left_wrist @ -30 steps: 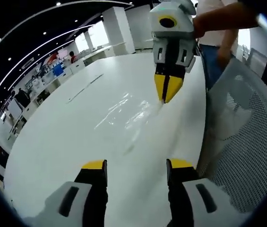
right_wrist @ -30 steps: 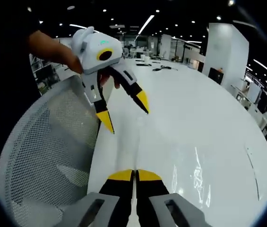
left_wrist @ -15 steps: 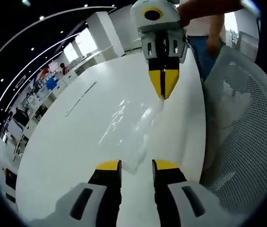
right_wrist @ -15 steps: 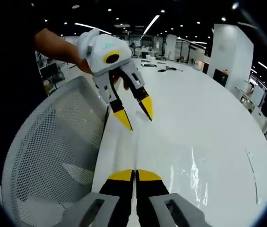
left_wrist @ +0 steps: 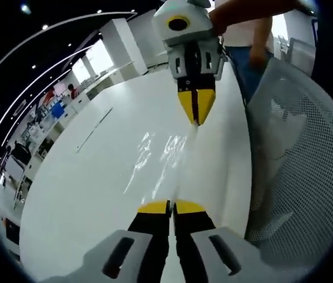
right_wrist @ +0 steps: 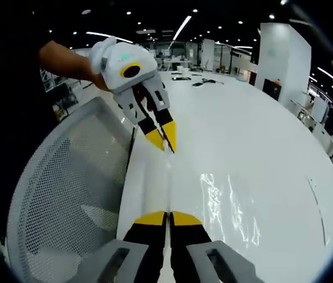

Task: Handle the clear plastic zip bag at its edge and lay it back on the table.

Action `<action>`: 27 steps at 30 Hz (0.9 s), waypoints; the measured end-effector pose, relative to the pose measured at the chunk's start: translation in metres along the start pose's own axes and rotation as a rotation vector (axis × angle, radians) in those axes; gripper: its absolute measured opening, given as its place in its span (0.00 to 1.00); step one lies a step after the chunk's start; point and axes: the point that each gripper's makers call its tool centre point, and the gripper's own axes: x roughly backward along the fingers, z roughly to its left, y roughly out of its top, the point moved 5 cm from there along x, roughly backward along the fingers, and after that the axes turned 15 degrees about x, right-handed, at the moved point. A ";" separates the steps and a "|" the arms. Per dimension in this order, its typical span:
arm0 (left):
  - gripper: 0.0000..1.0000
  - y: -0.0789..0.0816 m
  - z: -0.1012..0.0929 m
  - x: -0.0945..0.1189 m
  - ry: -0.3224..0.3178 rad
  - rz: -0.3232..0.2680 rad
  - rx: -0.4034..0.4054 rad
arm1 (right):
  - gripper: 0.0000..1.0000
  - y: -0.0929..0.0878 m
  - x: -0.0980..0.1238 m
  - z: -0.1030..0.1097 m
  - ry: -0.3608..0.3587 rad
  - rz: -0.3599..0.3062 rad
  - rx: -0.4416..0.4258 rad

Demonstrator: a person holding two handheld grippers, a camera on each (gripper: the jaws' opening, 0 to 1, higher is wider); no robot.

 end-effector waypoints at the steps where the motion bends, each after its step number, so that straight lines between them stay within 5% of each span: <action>1: 0.00 0.000 0.000 -0.001 -0.003 0.002 -0.005 | 0.00 0.001 0.000 0.000 -0.002 -0.002 -0.005; 27: 0.00 0.019 -0.014 -0.007 -0.059 -0.006 -0.030 | 0.08 0.049 -0.030 -0.003 -0.054 -0.117 0.038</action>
